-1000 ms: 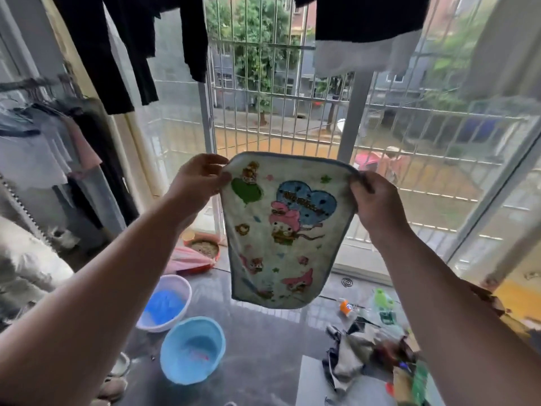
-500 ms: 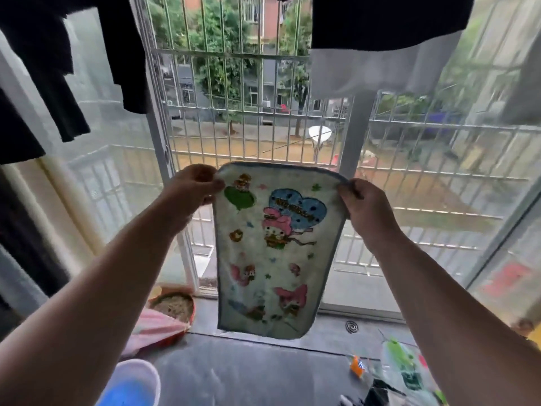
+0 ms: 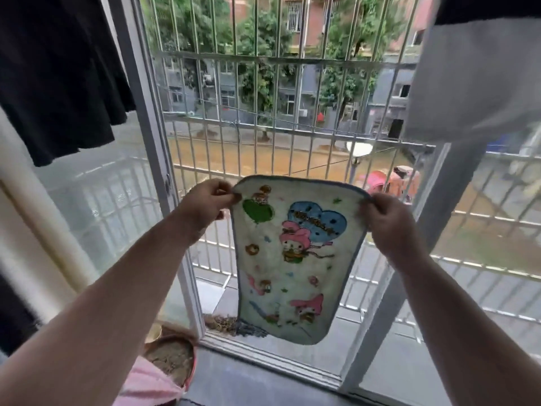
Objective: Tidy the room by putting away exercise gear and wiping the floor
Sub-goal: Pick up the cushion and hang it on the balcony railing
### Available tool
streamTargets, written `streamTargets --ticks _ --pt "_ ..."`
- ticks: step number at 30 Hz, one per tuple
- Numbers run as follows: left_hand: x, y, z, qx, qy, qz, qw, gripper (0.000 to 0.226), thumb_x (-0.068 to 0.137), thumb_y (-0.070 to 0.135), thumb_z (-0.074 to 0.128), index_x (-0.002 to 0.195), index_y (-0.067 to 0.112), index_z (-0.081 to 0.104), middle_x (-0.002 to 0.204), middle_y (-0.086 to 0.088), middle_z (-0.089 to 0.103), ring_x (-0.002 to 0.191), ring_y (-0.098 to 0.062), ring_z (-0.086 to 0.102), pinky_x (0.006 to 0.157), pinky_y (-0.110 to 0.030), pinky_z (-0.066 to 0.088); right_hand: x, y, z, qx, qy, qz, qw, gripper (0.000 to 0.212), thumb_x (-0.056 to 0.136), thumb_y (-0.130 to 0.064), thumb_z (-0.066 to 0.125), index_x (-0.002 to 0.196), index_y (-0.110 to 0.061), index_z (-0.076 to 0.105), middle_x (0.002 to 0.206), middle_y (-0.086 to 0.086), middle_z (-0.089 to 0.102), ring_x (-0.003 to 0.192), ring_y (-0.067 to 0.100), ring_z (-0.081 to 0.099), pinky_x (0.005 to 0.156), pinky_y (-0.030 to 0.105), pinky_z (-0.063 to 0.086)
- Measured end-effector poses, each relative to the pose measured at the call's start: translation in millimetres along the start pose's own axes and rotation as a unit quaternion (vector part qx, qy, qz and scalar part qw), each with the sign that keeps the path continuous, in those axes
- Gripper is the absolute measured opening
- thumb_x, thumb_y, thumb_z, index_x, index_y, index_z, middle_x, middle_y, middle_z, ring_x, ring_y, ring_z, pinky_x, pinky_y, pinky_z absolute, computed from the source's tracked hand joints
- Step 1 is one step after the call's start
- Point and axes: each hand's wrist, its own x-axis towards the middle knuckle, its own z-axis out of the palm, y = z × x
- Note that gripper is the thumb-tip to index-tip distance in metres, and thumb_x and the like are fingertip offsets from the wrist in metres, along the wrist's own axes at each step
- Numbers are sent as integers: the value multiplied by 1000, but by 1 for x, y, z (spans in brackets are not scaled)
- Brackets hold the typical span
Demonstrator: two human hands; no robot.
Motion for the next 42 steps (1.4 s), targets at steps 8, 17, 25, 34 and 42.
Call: streamTargets --ticks 8,17,25,34,42 --pt "160 -29 -12 65 59 3 996 13 89 14 68 99 6 65 89 -6 67 71 -16 54 60 -27 44 151 57 97 -33 -34 -15 999 17 98 -16 59 84 -21 66 68 -14 59 58 -3 52 53 16 38" --pt "361 -71 -14 75 15 16 997 5 87 23 73 91 21 70 88 2 71 77 -6 60 64 -17 44 282 100 179 -92 16 4 996 26 97 -11 59 74 -22 61 65 -13 57 57 -11 54 51 6 36" --pt "516 -83 7 33 -1 14 999 6 87 17 73 87 19 68 73 0 62 57 -10 48 46 -12 39 368 133 219 -123 116 91 981 22 95 -29 61 77 -18 69 62 0 63 57 21 54 53 33 39" --pt "601 -73 44 -59 -36 10 998 7 98 18 57 101 13 59 56 3 68 48 -11 65 43 -22 37 440 133 230 -2 182 147 972 29 100 -34 57 83 -14 66 65 5 72 55 18 71 48 33 54" --pt "665 -15 82 -155 -51 53 985 7 100 18 54 100 11 56 77 -5 75 71 -18 74 56 -30 59 540 145 215 183 214 118 952 23 100 -27 60 91 -7 66 79 11 76 73 29 75 69 40 63"
